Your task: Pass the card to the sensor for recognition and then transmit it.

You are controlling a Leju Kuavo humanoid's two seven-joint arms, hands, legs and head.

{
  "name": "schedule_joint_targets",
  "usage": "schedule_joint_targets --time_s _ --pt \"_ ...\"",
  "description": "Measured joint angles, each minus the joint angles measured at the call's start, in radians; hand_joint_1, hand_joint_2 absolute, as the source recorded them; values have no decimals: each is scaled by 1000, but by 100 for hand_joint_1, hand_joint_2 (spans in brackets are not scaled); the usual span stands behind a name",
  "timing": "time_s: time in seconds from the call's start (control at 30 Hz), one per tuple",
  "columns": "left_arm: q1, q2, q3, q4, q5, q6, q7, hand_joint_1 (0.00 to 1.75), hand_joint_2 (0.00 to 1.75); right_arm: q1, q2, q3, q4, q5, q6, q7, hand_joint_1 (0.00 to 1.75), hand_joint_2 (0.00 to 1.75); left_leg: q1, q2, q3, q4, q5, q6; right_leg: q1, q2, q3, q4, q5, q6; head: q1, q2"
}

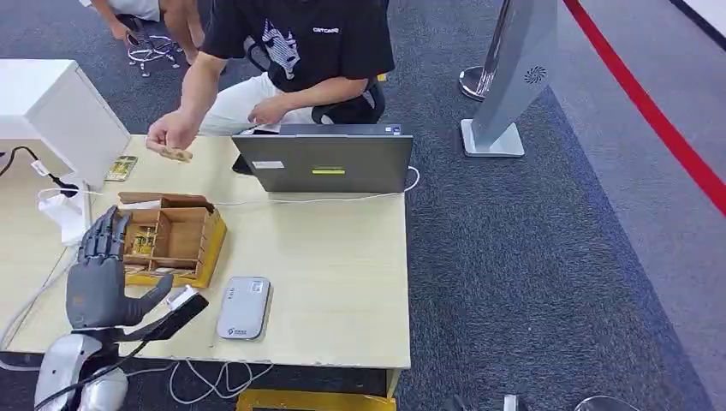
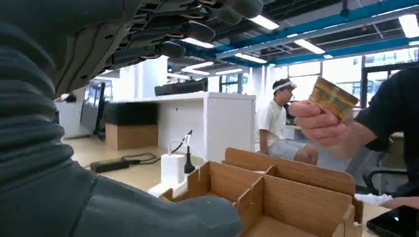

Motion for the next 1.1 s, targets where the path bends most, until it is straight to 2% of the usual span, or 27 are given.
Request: schedule_joint_targets --time_s 0.23,0.47,0.5,0.7,1.1 --pt "-111 78 -103 106 -158 23 90 0 175 -11 0 2 3 10 8 13 0 175 0 0 0 0 1 -1 0 1 0 0 1 -1 0 0" --pt "-196 128 -177 196 -277 69 163 0 175 -21 0 8 8 21 22 30 0 175 0 1 0 0 1 -1 0 1 1 1 2 -1 0 0" --pt "-202 131 -182 204 -279 75 165 175 175 -22 0 10 8 21 23 30 0 175 0 1 0 0 1 -1 0 1 1 1 2 -1 0 0" --pt "-223 137 -192 241 -258 93 146 175 175 -23 0 13 10 21 22 30 0 175 0 1 0 0 1 -1 0 2 0 1 2 -1 0 0" --pt "-233 137 -193 264 -255 98 146 175 175 -23 0 18 10 21 21 30 0 175 0 1 0 0 1 -1 0 2 0 1 2 -1 0 0"
